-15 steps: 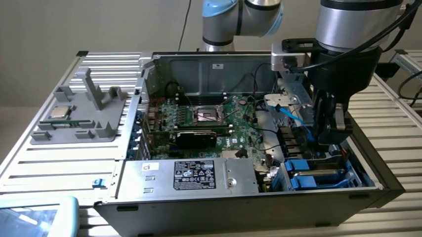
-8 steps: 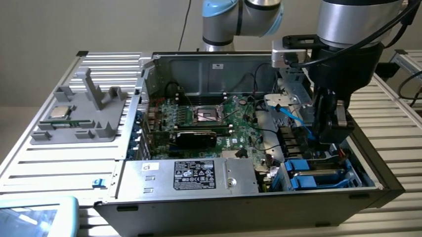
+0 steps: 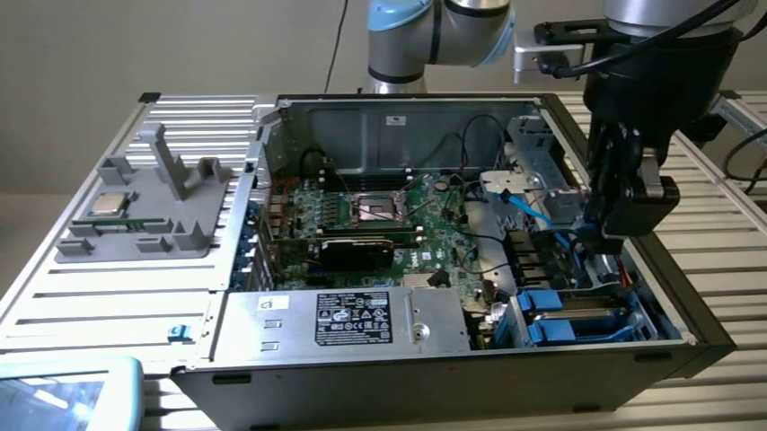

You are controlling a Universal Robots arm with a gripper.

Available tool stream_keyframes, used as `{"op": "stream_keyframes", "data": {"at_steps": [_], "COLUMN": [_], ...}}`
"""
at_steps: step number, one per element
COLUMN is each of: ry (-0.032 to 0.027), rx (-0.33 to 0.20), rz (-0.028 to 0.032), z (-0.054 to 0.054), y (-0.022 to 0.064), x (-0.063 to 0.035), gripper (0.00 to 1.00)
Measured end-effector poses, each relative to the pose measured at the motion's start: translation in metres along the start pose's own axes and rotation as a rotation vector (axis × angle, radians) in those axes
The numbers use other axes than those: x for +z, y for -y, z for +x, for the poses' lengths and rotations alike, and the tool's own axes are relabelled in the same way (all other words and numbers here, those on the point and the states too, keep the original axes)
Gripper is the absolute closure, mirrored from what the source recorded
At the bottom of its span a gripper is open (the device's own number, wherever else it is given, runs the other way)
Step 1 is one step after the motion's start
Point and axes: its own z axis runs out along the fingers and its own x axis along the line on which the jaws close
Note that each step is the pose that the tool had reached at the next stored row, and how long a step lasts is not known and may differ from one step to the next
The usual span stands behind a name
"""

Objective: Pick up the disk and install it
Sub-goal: 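Insert the first disk wire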

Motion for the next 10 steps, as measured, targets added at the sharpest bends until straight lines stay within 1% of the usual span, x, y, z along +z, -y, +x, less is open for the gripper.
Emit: {"op": "stream_keyframes", "data": {"at_steps": [1,2,3,4,5,6,7,10], "ry": [0.0024,0.0061,0.0124,0.0221,0.0337,0.046,0.051,0.052], "rx": [0.0,0.001,0.003,0.006,0.009,0.012,0.013,0.013], "rz": [0.0011,0.0046,0.0104,0.0207,0.0322,0.0404,0.0418,0.0452], "z": [-0.0001,-0.0001,-0.0001,-0.0001,-0.0001,-0.0004,-0.0009,-0.003], "y": [0.0002,0.0002,0.0002,0.0002,0.0002,0.0002,0.0001,0.0], "x": [-0.0001,-0.0001,0.0,0.0001,0.0,0.0,-0.0001,-0.0006], "gripper": [0.56,0.56,0.56,0.56,0.56,0.56,0.56,0.56]}}
